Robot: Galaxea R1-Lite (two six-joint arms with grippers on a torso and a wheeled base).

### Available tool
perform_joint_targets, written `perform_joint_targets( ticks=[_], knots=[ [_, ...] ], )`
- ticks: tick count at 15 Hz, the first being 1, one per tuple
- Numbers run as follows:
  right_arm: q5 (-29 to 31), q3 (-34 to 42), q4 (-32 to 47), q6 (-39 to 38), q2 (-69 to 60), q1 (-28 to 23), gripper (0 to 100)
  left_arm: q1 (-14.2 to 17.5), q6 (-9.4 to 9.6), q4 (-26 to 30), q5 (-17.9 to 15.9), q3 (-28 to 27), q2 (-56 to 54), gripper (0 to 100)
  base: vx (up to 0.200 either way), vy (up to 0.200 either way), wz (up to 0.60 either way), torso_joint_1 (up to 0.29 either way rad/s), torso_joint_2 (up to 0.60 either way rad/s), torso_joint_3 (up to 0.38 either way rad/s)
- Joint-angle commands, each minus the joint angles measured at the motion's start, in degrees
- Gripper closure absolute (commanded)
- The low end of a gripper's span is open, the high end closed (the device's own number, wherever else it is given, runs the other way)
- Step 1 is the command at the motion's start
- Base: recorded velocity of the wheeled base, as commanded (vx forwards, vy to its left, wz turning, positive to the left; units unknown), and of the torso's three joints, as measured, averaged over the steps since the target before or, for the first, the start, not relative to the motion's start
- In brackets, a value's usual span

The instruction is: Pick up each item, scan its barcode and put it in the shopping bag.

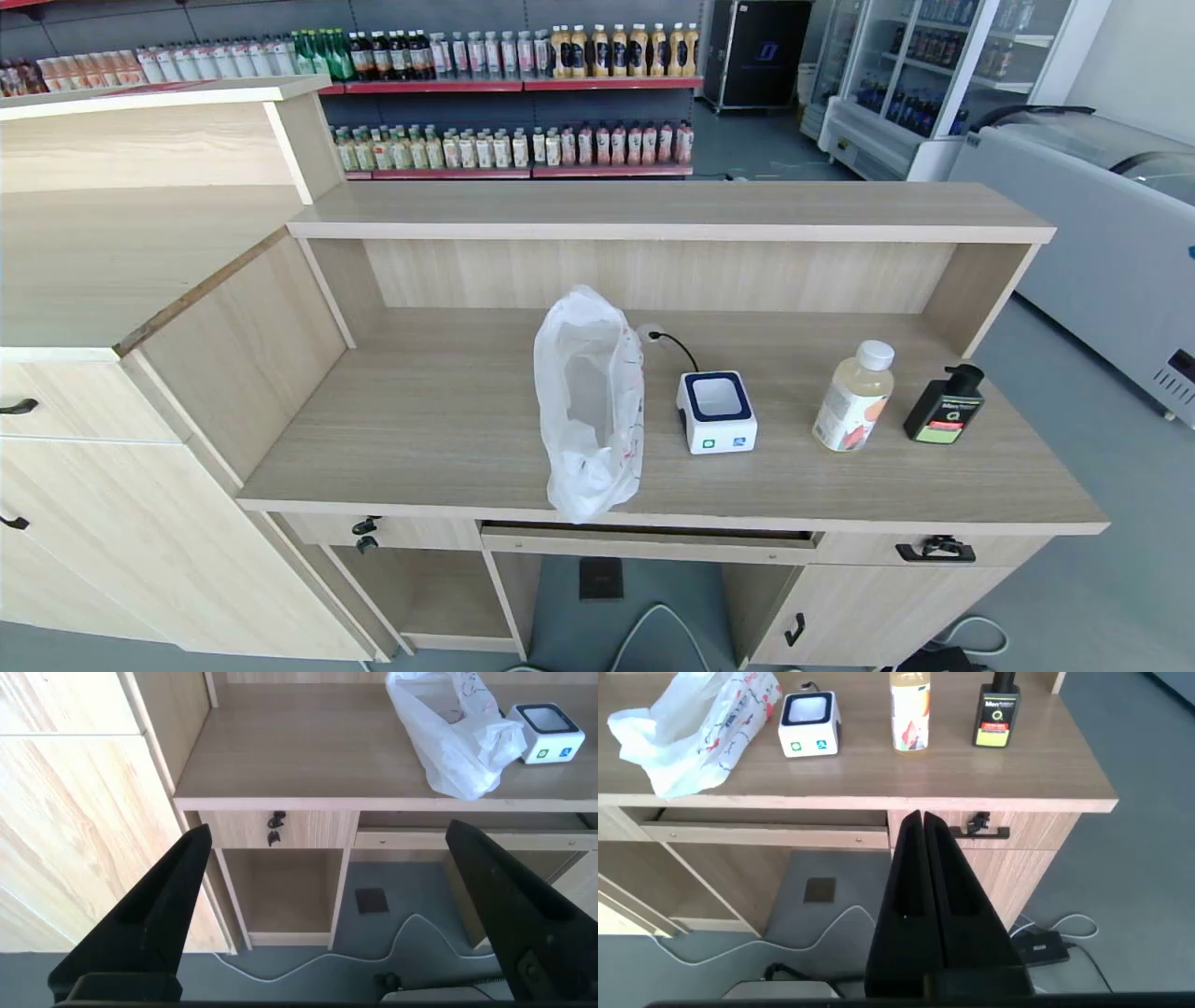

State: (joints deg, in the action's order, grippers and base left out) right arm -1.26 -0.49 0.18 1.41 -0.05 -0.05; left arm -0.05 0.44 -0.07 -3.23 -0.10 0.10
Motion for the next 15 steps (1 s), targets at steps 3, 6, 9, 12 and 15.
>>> perform_joint_targets(
  ticks=[3, 6, 9, 12, 15],
  knots=[
    [-0.33, -20.78, -0.62, -3.17, 23.43, 0.93, 100, 0.05, 0.0, -0.01, -0.02, 0.01, -0.01, 0, 0.0, 0.0, 0.0, 0.0, 0.0, 0.0],
    [-0.24, -27.55, -6.6, -5.98, 41.18, -0.57, 100, 0.05, 0.0, -0.01, -0.02, 0.01, -0.01, 0, 0.0, 0.0, 0.0, 0.0, 0.0, 0.0],
    [-0.5, -21.49, -21.1, -3.88, 53.22, -3.55, 100, 0.05, -0.09, -0.01, -0.02, 0.01, -0.01, 0, 0.0, 0.0, 0.0, 0.0, 0.0, 0.0],
    [-0.77, -14.01, -34.11, -2.03, 59.46, -3.47, 0, 0.05, 0.0, -0.01, -0.02, 0.01, -0.01, 0, 0.0, 0.0, 0.0, 0.0, 0.0, 0.0],
    [-0.68, -11.99, -42.99, 1.22, 68.16, -5.4, 0, 0.05, 0.0, -0.01, -0.02, 0.01, -0.01, 0, 0.0, 0.0, 0.0, 0.0, 0.0, 0.0]
  ],
)
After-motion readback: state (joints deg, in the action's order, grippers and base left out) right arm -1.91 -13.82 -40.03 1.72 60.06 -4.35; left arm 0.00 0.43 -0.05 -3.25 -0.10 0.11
